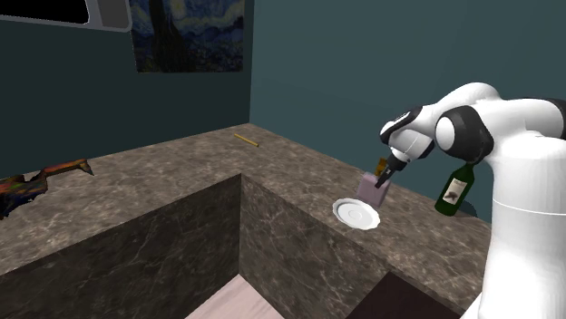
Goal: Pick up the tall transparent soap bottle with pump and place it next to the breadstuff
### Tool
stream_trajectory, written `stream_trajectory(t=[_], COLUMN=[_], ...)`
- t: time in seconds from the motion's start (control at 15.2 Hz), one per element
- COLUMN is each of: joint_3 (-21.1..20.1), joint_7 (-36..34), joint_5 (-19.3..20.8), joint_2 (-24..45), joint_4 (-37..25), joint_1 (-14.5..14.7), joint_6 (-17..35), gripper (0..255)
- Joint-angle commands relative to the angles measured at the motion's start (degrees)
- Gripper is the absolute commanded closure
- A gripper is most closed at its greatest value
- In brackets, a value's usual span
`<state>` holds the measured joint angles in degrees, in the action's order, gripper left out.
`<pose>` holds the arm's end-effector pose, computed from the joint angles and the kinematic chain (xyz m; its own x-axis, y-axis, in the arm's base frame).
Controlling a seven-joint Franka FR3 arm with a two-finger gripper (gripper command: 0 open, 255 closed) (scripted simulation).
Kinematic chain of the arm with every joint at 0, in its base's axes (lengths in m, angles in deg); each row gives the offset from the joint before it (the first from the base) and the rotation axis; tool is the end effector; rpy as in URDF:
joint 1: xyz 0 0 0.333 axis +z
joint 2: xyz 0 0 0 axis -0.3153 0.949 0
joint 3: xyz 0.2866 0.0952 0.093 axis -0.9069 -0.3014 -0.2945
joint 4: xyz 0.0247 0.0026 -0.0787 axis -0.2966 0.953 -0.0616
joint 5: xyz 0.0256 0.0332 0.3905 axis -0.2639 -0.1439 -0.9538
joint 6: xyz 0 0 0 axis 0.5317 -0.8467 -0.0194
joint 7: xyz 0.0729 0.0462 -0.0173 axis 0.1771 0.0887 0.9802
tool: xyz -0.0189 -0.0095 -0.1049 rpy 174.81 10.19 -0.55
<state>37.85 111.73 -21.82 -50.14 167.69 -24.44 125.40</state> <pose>0.4425 -0.4304 0.3264 0.9521 0.1730 0.2522 0.1812 -0.9834 -0.0098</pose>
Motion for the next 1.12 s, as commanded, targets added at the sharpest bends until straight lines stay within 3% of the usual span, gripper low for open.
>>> stream_trajectory(t=[0.0,1.06], joint_3=[0.6,4.3], joint_7=[-0.7,-7.6], joint_5=[1.0,9.2], joint_2=[-0.8,-7.4], joint_4=[-0.5,-4.9], joint_1=[0.3,3.1], joint_6=[-1.0,-9.2], gripper=[255,255])
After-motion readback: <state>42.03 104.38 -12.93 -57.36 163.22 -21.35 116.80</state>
